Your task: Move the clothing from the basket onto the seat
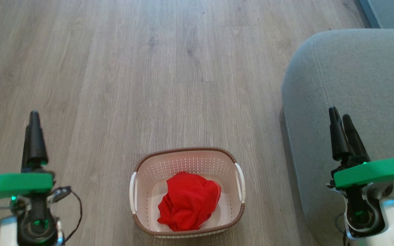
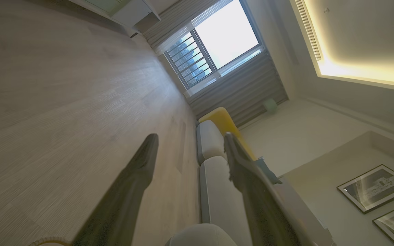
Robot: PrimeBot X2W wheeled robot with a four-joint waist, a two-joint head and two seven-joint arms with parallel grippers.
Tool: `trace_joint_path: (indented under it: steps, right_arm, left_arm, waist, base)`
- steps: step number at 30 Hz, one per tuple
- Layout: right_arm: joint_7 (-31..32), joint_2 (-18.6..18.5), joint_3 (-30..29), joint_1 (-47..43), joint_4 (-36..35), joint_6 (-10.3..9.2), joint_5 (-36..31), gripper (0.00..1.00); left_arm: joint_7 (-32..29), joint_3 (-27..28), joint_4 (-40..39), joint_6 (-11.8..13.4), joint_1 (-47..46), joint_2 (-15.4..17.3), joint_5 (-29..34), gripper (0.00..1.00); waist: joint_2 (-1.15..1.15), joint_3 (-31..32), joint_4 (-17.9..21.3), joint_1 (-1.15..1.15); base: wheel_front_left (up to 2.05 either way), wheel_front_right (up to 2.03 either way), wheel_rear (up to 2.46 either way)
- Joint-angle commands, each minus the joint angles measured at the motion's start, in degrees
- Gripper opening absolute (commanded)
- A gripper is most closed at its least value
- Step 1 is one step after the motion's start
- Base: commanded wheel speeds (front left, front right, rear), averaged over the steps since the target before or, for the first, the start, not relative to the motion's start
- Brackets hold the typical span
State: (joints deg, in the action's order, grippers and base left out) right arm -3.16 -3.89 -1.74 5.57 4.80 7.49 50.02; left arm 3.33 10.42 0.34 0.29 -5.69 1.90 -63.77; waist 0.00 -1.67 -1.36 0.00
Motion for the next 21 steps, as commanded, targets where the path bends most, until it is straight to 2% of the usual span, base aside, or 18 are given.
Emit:
trace_joint_path:
  steps: [1,2,3,8,16,21]
  right_arm:
    - [-0.7,-1.1,0.7,3.4,-2.8,0.00,-1.7,1.00]
    - [-0.9,-1.3,0.9,3.5,-3.0,0.00,-2.7,1.00]
    - [-1.2,-1.4,1.3,3.7,-3.5,0.00,-4.5,1.00]
    - [-2.1,-1.8,2.1,4.1,-4.4,0.00,-8.6,1.00]
    - [-3.4,-2.7,4.4,4.3,-5.0,0.00,-14.9,1.00]
    - [-4.3,-3.0,5.6,4.0,-3.5,0.00,-17.3,1.00]
  left_arm:
    - [0.6,0.3,-3.0,0.3,-2.6,0.6,1.9,1.00]
    - [0.8,-0.6,-4.0,0.9,-2.5,0.6,3.8,1.00]
    - [1.1,-2.7,-6.0,2.6,-2.4,0.6,7.5,1.00]
    - [2.0,-8.4,-9.2,7.3,-2.4,0.7,16.0,1.00]
    - [3.3,-15.9,-11.1,12.8,-2.8,0.8,27.9,1.00]
    - [4.2,-21.7,-10.6,17.0,-3.1,3.2,33.4,1.00]
  waist:
    - [0.00,0.0,0.0,0.00]
    - [0.00,-0.1,-0.1,0.00]
    - [0.00,-0.2,-0.2,0.00]
    - [0.00,-0.3,-0.3,0.00]
    - [0.00,-0.3,-0.5,0.00]
    - [0.00,-0.2,-0.5,0.00]
  base:
    - [0.00,0.00,0.00]
    - [0.00,0.00,0.00]
    - [0.00,0.00,0.00]
    - [0.00,0.00,0.00]
    - [0.00,0.00,0.00]
    - [0.00,0.00,0.00]
